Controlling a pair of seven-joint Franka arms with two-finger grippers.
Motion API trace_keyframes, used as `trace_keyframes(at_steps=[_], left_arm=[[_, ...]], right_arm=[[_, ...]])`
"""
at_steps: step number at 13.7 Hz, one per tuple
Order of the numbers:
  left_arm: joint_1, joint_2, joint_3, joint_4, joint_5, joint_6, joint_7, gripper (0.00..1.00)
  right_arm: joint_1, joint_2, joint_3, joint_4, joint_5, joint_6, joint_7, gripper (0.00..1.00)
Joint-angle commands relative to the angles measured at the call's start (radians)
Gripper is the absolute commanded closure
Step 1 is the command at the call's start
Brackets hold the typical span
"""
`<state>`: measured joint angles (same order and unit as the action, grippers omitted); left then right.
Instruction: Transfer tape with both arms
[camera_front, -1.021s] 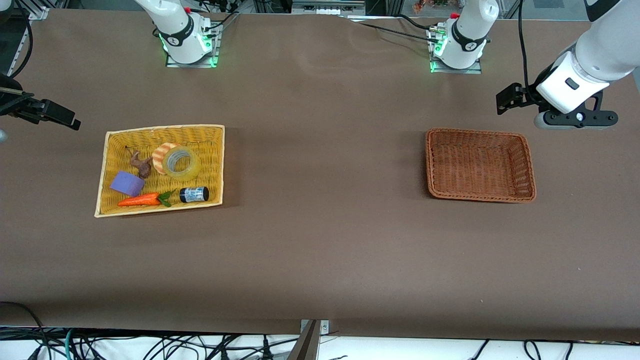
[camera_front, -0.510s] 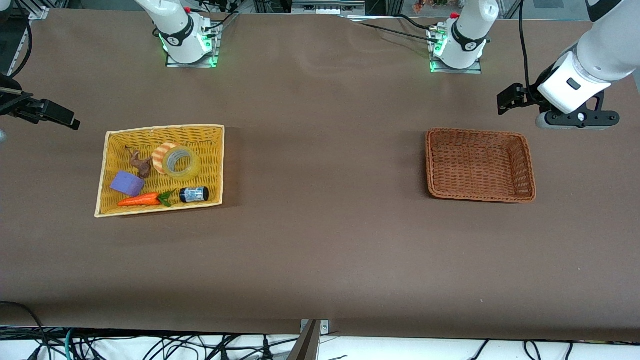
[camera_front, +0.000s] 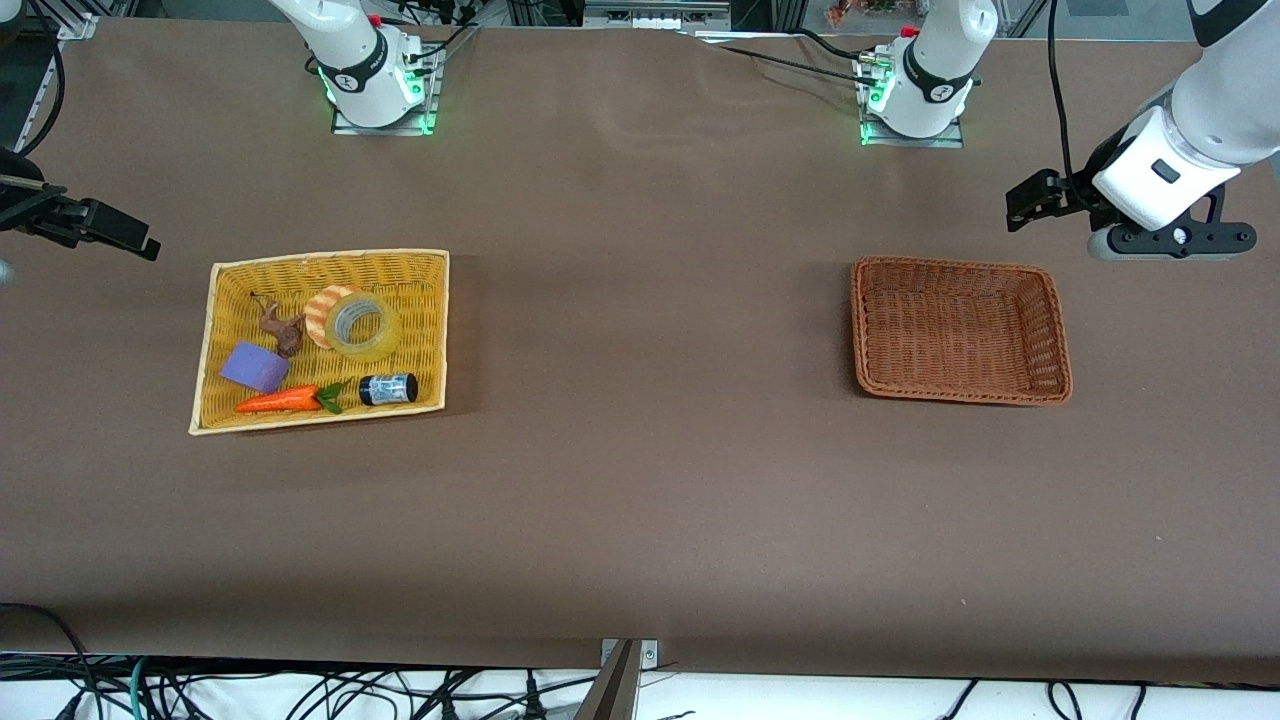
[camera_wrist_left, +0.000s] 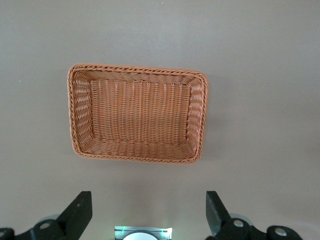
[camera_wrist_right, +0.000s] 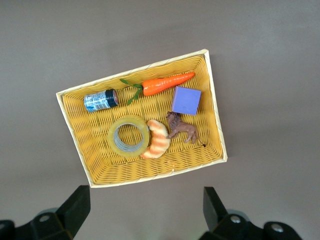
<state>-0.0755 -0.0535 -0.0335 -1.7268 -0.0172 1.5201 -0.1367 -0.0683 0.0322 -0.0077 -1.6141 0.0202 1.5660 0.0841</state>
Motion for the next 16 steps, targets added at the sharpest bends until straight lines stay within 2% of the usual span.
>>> trace_keyframes(at_steps=[1, 16], left_arm=[[0.014, 0.008, -0.005, 0.024, -0.018, -0.021, 0.008, 0.00], [0.014, 0.008, -0.005, 0.024, -0.018, -0.021, 0.006, 0.00]], right_arm=[[-0.010, 0.008, 0.005, 0.022, -0.005, -0.007, -0.010, 0.00], [-0.005, 0.021, 0.006, 0.022, -0.013, -0.009, 0.002, 0.00]])
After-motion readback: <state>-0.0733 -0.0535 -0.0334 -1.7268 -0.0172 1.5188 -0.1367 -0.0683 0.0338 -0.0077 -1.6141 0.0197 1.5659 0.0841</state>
